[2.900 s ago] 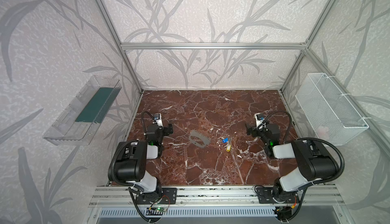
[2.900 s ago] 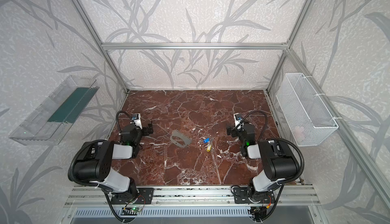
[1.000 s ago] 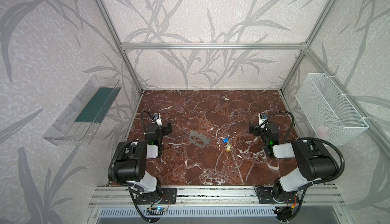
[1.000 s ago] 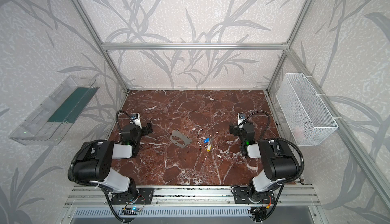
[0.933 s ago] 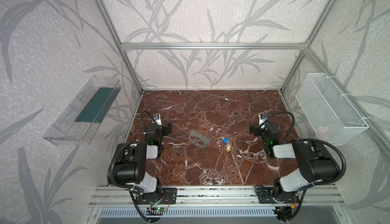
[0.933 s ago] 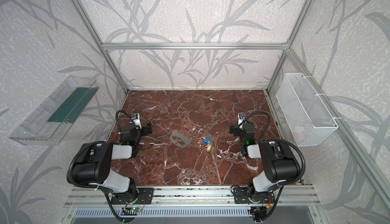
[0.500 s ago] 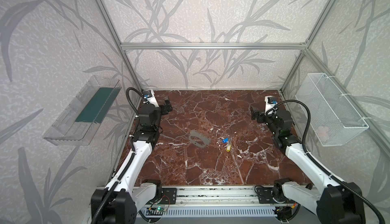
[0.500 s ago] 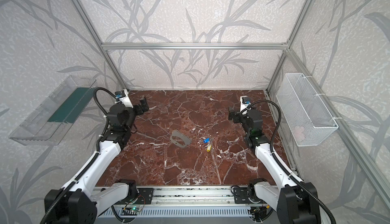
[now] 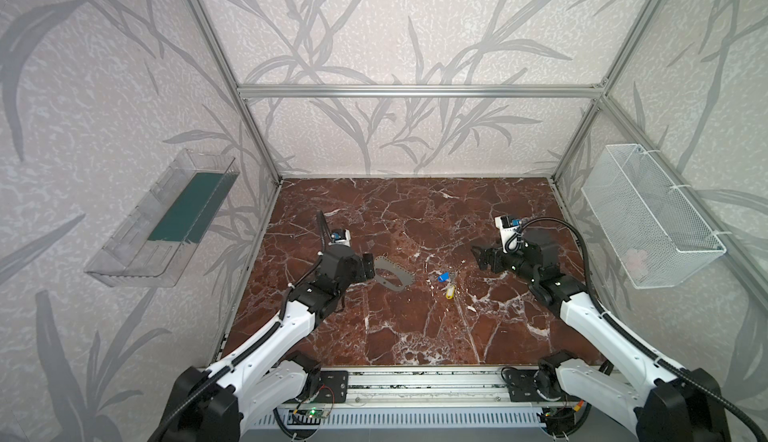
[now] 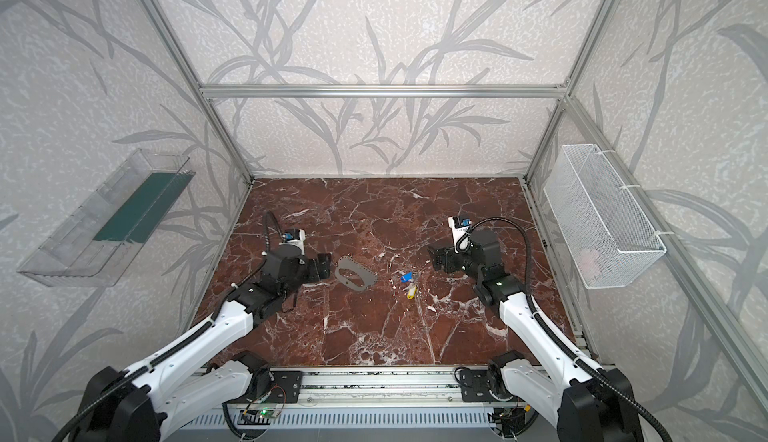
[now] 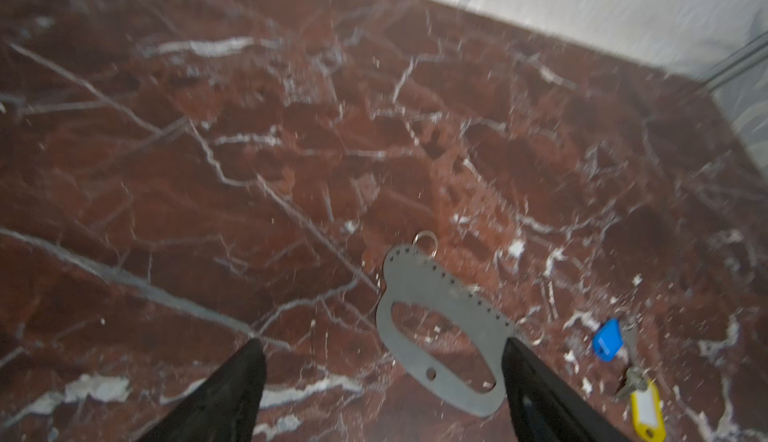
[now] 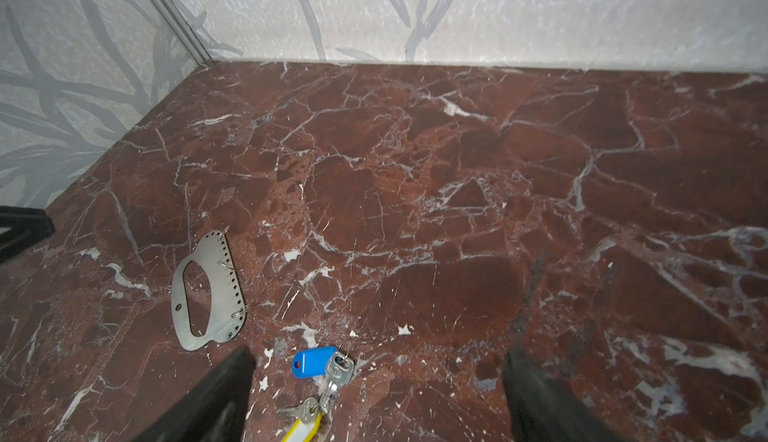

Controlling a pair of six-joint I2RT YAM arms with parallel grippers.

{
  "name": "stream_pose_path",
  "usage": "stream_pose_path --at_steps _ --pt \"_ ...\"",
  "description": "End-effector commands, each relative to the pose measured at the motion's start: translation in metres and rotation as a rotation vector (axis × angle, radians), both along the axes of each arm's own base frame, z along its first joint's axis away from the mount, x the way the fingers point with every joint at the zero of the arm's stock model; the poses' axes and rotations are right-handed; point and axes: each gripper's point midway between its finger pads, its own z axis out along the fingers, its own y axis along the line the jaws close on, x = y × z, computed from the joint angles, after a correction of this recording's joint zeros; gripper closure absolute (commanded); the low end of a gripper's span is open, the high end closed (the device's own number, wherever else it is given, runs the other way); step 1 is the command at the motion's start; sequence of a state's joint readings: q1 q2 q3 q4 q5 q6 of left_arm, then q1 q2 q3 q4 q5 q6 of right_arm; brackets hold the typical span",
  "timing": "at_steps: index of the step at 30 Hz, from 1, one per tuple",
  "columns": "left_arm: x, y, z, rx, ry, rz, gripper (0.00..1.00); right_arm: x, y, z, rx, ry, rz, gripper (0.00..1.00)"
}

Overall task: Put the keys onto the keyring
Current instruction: 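Move the left gripper over the silver plate while the right approaches the keys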

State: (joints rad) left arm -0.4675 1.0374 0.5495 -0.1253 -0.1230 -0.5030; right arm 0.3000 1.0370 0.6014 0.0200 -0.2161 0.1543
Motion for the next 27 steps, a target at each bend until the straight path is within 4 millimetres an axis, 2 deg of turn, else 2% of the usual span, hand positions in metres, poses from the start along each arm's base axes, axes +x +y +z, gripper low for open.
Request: stream_pose_path --at_steps 1,7,14,18,24,27 --pt "-0.009 -0.007 -0.025 0.045 0.155 0.013 0.17 -0.001 0.005 -0.014 0.006 0.064 0.016 0.11" --pt "-0.004 -0.034 -0.039 0.211 0.323 -0.168 0.28 0.000 0.008 -0.019 0.004 0.089 0.025 0.15" --pt "0.014 -0.071 -0.046 0.245 0.307 -0.384 0.32 -0.007 0.000 -0.017 -0.022 0.082 0.003 0.16" --pt "0.017 -0.098 -0.049 0.221 0.285 -0.564 0.41 -0.010 -0.004 -0.014 -0.035 0.078 -0.005 0.16" --pt "0.020 -0.118 -0.055 0.221 0.222 -0.717 0.42 -0.014 -0.008 -0.008 -0.040 0.067 -0.017 0.16" --pt "0.023 -0.119 -0.062 0.249 0.227 -0.739 0.43 -0.016 -0.010 -0.006 -0.045 0.063 -0.023 0.16"
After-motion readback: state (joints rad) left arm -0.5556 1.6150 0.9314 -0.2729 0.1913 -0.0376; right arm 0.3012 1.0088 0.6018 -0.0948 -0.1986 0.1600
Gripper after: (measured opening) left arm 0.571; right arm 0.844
